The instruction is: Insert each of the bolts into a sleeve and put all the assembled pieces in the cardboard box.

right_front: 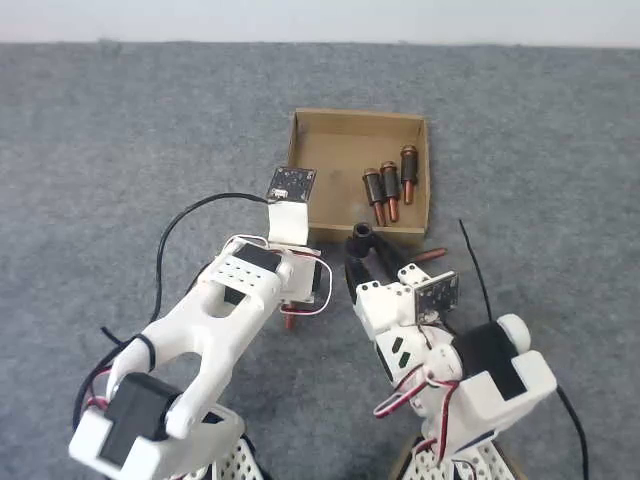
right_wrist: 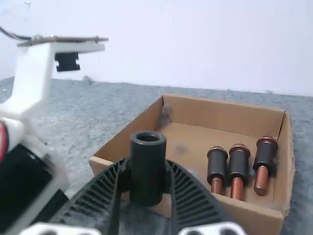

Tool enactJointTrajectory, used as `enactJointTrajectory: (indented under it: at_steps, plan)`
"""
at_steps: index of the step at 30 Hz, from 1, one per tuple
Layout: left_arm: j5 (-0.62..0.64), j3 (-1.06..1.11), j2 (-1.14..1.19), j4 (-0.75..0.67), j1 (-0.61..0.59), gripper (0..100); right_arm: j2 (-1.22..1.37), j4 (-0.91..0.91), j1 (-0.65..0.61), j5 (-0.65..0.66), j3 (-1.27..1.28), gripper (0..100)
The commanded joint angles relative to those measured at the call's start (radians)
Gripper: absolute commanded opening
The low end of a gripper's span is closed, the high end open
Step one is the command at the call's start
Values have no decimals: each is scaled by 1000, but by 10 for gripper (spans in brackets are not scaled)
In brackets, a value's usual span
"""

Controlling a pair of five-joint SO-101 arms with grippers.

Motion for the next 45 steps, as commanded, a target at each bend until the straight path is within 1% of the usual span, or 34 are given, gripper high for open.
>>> enactJointTrajectory:
  at_steps: [1, 7, 9, 16, 23, 27, 29, 35, 37, 39, 42, 45]
  plan:
    - [-9, -28, -68, 6, -2, 12, -45, -22, -10, 21, 26, 6]
    - [-8, -102, -166, 8, 2, 12, -45, -22, -12, 23, 26, 6]
    - [-8, -104, -198, -17, 2, 12, -45, -22, -12, 23, 26, 6]
    - [-9, -97, -267, -215, -6, 12, -45, -21, -12, 23, 26, 6]
    - [-9, -96, -299, -480, 2, 12, -45, 27, -12, 23, 23, 6]
    - [-9, -96, -298, -585, 9, 12, -45, 27, -12, 23, 23, 6]
    - [-9, -90, -299, -597, 29, 12, -45, 27, -12, 23, 21, 6]
    - [-9, -42, -301, -598, 137, 12, -44, 27, -68, 23, 25, 6]
    - [-9, -42, -301, -598, 144, 12, -44, 27, -68, 31, 25, 6]
    - [-9, -41, -313, -598, 141, 12, -44, 27, -68, 72, 25, 6]
    - [-9, -2, -390, -598, 140, 12, -44, 28, -68, 120, 25, 6]
    - [-9, 67, -523, -598, 140, 12, -44, 28, -68, 124, 25, 6]
